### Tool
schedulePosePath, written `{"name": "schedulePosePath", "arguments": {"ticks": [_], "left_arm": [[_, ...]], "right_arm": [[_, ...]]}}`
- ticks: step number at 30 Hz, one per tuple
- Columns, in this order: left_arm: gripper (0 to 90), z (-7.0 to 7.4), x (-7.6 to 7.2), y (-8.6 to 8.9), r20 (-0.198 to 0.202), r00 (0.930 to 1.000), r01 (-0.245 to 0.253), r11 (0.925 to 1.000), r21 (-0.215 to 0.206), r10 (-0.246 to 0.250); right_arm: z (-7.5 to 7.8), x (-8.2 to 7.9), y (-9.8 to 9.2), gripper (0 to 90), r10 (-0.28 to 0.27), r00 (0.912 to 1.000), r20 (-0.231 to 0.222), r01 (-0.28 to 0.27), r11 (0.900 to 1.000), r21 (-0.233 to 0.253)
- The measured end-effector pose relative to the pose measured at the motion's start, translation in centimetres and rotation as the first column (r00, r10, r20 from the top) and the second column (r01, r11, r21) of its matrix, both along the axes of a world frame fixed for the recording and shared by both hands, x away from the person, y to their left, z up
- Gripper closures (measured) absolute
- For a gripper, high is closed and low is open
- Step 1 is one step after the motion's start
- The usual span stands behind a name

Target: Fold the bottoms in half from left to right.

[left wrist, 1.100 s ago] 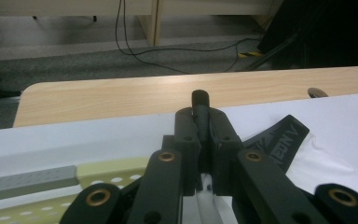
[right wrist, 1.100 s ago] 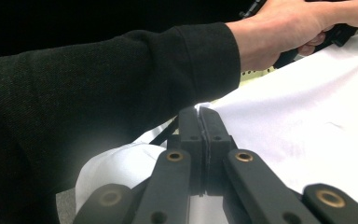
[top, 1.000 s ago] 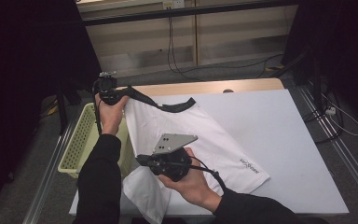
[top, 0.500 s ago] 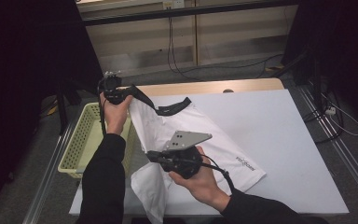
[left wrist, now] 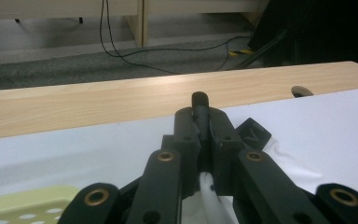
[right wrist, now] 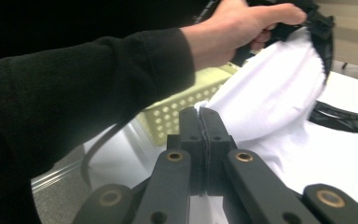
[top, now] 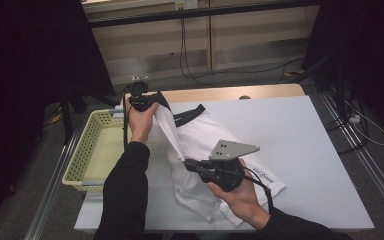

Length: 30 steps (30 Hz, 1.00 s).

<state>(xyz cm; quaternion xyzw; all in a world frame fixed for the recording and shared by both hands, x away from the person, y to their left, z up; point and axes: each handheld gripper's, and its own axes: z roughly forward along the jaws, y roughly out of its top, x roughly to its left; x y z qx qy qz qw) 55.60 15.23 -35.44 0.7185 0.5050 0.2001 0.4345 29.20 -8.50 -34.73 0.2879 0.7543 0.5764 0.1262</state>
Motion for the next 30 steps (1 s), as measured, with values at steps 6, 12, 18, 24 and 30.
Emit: {"name": "schedulePosePath", "arguments": {"ticks": [6, 12, 18, 24, 30], "left_arm": [[83.9, -0.6, 0.4, -1.3, 0.001, 0.9999, 0.014, 0.9999, -0.003, -0.014], [84.0, -1.4, 1.0, -2.3, -0.008, 0.9995, 0.032, 0.9995, 0.005, -0.032], [83.9, -2.5, 1.2, -3.5, -0.026, 0.9988, 0.042, 0.9991, -0.001, -0.042], [83.8, -3.3, 1.4, -5.0, -0.034, 0.9979, 0.055, 0.9985, 0.001, -0.055], [83.4, -4.1, 1.6, -5.8, -0.039, 0.9968, 0.07, 0.9974, 0.012, -0.07]], "right_arm": [[-0.6, -0.2, -1.8, 89.4, -0.035, 0.9993, -0.011, 0.035, 0.999, -0.005], [-1.5, 0.1, -3.4, 89.4, -0.073, 0.9968, -0.032, 0.073, 0.997, -0.017], [-2.4, 0.2, -4.9, 89.3, -0.109, 0.9926, -0.054, 0.108, 0.994, -0.031], [-3.1, 0.0, -6.3, 89.3, -0.138, 0.9881, -0.067, 0.136, 0.99, -0.044], [-4.1, 0.0, -7.4, 89.3, -0.161, 0.983, -0.089, 0.156, 0.986, -0.061]]}}
